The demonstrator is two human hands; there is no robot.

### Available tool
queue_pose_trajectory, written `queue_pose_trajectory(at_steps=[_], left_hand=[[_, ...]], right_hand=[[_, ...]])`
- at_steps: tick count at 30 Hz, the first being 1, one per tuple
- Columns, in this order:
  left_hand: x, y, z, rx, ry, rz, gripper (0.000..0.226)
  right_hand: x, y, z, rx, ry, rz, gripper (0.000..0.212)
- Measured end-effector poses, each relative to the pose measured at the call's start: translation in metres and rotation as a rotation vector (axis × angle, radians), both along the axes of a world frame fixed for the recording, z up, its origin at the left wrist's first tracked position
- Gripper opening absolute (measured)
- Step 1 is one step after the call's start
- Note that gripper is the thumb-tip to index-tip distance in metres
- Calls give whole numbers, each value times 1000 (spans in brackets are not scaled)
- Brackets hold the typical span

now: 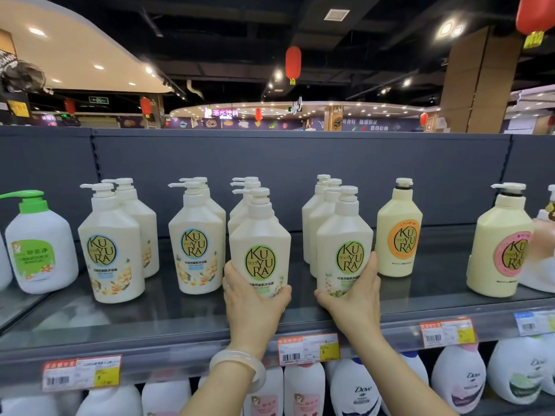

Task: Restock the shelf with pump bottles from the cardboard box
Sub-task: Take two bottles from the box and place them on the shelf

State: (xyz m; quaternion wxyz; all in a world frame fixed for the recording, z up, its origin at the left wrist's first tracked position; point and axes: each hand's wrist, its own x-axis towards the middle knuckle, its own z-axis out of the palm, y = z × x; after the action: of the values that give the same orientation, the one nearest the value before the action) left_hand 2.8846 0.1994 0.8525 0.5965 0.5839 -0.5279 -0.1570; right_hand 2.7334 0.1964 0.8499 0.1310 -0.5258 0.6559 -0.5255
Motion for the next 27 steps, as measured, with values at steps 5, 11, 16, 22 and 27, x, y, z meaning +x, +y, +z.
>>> queue_pose_trajectory(at_steps=[5,11,16,22,27], left_hand=[[0,5,3,37,2,-20,125],[5,24,5,-14,-57,-13,126],[43,53,-8,-15,-131,89,104],[145,105,-40,161,-480,351,93],[216,161,-65,472,-631,364,84]], right_hand=[[0,5,0,-32,-40,18,128],[27,32,9,-445,185,42,93],[92,50,11,-447,341,329,80],[175,78,-31,-278,513,588,73],[242,104,-43,-80,794,828,65]])
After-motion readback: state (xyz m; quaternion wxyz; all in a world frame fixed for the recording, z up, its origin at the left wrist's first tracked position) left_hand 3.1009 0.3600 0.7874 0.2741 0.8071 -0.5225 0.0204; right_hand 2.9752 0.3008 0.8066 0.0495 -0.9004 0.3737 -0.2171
